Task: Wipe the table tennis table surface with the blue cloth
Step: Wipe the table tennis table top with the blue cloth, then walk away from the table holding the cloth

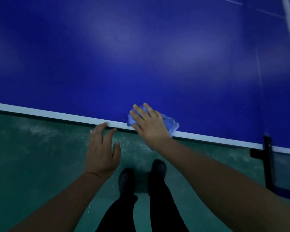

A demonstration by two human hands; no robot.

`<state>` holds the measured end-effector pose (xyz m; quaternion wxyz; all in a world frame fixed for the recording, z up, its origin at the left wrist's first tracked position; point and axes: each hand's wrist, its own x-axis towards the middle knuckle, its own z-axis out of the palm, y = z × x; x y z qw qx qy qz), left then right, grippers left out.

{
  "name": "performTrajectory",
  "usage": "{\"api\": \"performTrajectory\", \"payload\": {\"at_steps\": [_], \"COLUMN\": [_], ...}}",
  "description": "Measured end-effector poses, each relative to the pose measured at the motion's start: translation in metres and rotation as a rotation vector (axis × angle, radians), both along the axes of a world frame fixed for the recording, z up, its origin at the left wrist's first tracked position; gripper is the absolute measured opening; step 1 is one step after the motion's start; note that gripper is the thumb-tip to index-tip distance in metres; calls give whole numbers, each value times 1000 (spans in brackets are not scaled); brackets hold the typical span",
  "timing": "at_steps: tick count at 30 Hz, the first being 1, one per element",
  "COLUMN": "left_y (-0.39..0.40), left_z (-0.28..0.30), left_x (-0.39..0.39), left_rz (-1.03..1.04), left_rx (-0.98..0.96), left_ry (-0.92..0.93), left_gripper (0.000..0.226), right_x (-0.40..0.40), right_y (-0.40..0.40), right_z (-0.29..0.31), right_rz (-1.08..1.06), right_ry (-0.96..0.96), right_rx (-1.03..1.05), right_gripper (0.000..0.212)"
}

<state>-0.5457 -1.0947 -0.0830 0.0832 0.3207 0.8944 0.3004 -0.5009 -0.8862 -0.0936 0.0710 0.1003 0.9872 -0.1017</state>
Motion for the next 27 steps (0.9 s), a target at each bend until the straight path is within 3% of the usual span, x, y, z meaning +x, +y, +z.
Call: {"api": "performTrajectory", "payload": {"at_steps": [5,9,14,20,27], "left_y": [14,32,62,108,162], "left_z": [14,18,31,46,86], "left_x": [26,54,106,199,354], "left_rz": [-71,-166,-312,-550,-778], "left_rx": [0,-30,-11,-23,-49], "left_ry": [-85,-132,-171,-272,-337], "left_gripper": [51,55,56,57,60], "right_x": [110,184,260,381,564], "right_y": [49,86,50,9,-11], "right_z": [-7,-6,38,64,102], "right_rz": [-325,-511,-774,-1072,-1411], "right_ry": [-119,-216,69,281,474], "right_rx": [86,71,-166,-364,-460], "right_gripper": [46,51,55,69,59]}}
